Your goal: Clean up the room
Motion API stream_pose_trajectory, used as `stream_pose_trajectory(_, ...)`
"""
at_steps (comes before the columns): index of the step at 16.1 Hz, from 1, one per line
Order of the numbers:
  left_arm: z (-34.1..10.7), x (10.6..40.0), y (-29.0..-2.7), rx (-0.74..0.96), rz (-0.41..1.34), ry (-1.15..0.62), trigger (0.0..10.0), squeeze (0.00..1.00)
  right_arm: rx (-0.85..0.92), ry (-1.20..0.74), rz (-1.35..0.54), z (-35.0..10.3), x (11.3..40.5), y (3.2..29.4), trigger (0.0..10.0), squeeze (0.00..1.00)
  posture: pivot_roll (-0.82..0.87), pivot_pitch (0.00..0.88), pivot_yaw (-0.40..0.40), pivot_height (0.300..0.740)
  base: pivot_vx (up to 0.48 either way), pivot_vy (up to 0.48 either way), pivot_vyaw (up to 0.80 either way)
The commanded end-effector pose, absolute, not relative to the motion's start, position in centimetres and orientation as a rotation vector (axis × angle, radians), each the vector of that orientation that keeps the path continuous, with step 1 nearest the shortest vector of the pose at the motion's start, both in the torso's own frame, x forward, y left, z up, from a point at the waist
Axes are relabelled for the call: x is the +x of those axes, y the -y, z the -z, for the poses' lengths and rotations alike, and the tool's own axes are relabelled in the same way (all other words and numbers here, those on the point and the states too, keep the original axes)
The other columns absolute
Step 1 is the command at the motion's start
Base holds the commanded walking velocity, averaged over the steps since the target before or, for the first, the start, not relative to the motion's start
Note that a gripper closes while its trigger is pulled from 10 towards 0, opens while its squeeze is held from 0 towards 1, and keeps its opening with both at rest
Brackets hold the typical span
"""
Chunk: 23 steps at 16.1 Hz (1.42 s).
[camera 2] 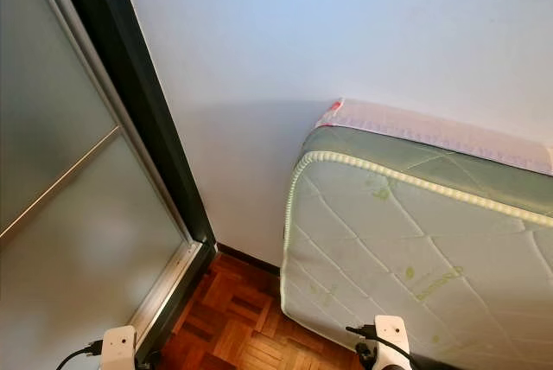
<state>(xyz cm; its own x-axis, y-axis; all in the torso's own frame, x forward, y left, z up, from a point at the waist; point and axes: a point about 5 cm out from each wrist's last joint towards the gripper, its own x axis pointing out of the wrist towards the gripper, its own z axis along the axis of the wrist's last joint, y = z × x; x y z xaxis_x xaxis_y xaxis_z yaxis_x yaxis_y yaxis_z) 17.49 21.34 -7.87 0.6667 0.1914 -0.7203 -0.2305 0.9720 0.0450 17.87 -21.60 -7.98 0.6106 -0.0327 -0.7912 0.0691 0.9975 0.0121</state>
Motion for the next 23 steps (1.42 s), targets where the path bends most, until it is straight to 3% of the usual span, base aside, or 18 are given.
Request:
stream_pose_trajectory(1, 9.4, 15.9, -15.9, -0.166, -0.166, -0.910, 10.0, 0.00, 0.009, -0.903, 0.006, 6.0, 20.9, 23.6, 10.0, 0.00, -0.10, 0.000, -0.203, 0.740, 0.000, 0.000, 0.00)
stream_pose_trajectory(7, 9.5, 15.7, -15.0, -0.168, -0.160, -0.910, 10.0, 0.00, 0.059, -0.893, -0.030, 5.4, 22.2, 22.8, 10.0, 0.00, -0.09, 0.000, -0.190, 0.740, 0.000, 0.000, 0.00)
stream_pose_trajectory(13, 9.5, 15.8, -14.5, -0.137, -0.118, -0.918, 10.0, 0.00, 0.128, -0.860, 0.056, 5.4, 22.5, 22.5, 10.0, 0.00, -0.11, 0.000, -0.123, 0.740, 0.000, 0.000, 0.00)
stream_pose_trajectory(23, 9.3, 16.5, -16.1, -0.052, -0.094, -0.930, 10.0, 0.00, 0.195, -0.846, 0.077, 6.0, 22.3, 20.1, 10.0, 0.00, -0.13, 0.000, -0.022, 0.740, 0.000, 0.000, 0.00)
